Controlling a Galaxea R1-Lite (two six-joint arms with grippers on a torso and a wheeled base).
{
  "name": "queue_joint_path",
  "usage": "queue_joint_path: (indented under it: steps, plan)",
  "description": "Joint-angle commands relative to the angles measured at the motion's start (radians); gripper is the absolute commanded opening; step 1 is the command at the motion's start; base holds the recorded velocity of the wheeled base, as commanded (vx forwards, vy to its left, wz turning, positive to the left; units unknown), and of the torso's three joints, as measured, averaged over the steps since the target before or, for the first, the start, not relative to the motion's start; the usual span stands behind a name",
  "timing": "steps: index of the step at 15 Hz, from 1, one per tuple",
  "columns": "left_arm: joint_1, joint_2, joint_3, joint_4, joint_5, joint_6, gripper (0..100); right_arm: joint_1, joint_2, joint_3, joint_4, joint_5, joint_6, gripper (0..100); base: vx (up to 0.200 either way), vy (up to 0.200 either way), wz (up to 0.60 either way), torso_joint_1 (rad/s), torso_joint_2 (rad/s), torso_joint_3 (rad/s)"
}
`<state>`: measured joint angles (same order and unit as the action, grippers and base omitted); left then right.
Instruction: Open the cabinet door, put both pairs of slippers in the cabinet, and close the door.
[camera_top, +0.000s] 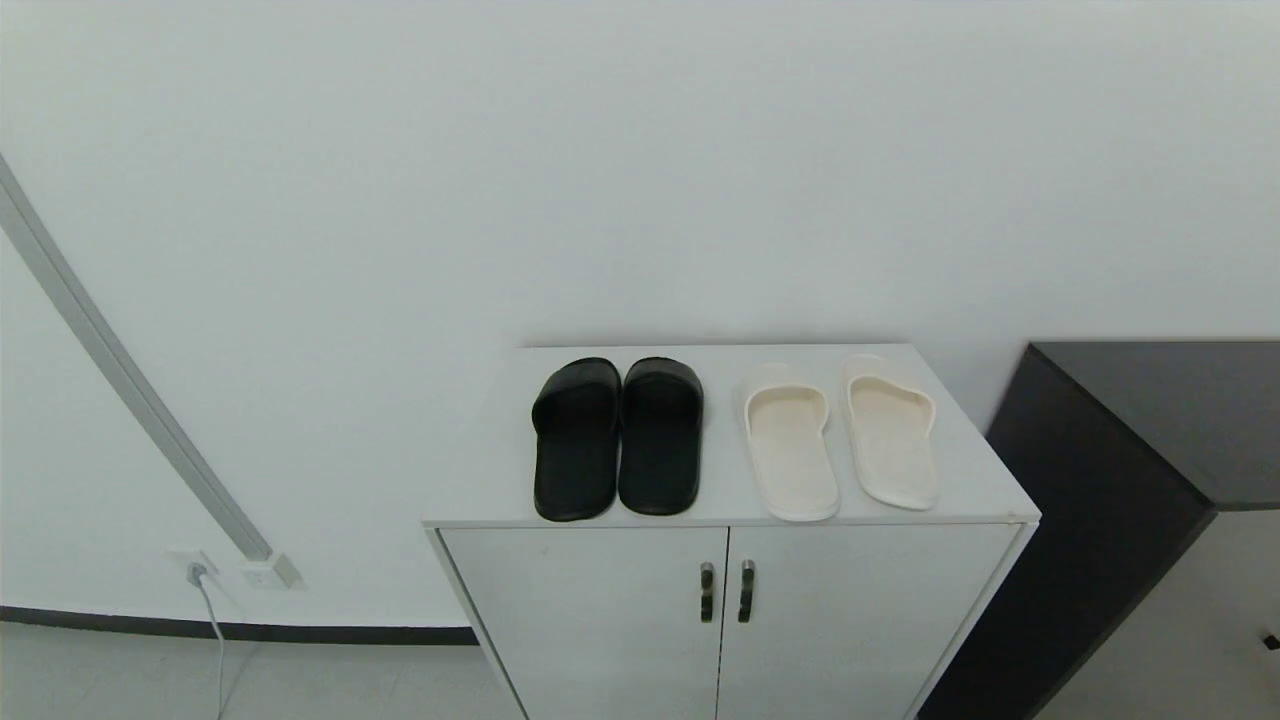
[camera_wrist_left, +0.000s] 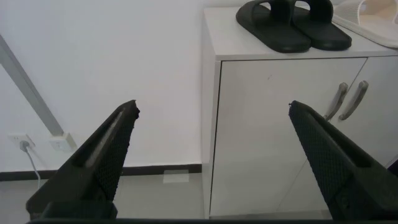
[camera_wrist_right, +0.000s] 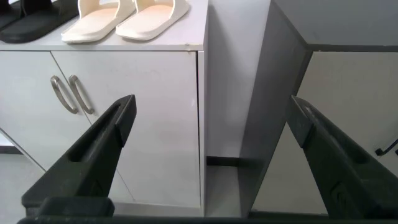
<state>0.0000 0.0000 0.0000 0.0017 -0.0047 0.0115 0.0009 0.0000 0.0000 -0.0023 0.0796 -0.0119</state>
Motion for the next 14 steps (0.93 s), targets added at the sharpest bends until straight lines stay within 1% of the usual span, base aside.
queue_joint_path:
  steps: [1, 5, 7, 8, 10, 12, 13, 14]
  plan:
    - [0.000, 0.002, 0.000, 0.000, 0.000, 0.001, 100, 0.001, 0.000, 0.000, -0.001, 0.000, 0.000, 100, 0.000, 0.000, 0.00, 0.000, 0.00, 0.000]
    - [0.000, 0.000, 0.000, 0.000, 0.005, -0.005, 100, 0.001, 0.000, 0.000, -0.001, 0.000, -0.002, 100, 0.000, 0.000, 0.00, 0.000, 0.00, 0.000]
    - [0.000, 0.002, 0.000, -0.002, 0.009, -0.025, 100, 0.001, 0.000, 0.000, -0.001, 0.000, -0.005, 100, 0.000, 0.000, 0.00, 0.000, 0.00, 0.000]
    - [0.000, 0.000, 0.000, -0.002, 0.011, -0.025, 100, 0.001, 0.000, 0.000, -0.001, 0.000, -0.002, 100, 0.000, 0.000, 0.00, 0.000, 0.00, 0.000]
    - [0.000, 0.000, 0.000, -0.002, 0.038, -0.022, 100, 0.001, 0.000, 0.000, -0.001, 0.000, 0.000, 100, 0.000, 0.000, 0.00, 0.000, 0.00, 0.000]
    - [0.000, 0.000, 0.000, -0.002, 0.038, -0.021, 100, 0.001, 0.000, -0.003, -0.004, -0.004, -0.026, 100, 0.000, 0.000, 0.00, 0.000, 0.00, 0.000]
    - [0.000, 0.000, 0.000, -0.002, 0.038, -0.018, 100, 0.002, 0.064, -0.098, -0.025, -0.011, -0.016, 100, 0.000, 0.000, 0.00, 0.000, 0.00, 0.000]
    - [0.000, 0.000, 0.000, -0.002, 0.038, -0.016, 100, 0.013, 0.206, -0.293, -0.010, -0.007, 0.109, 100, 0.000, 0.000, 0.00, 0.000, 0.00, 0.000]
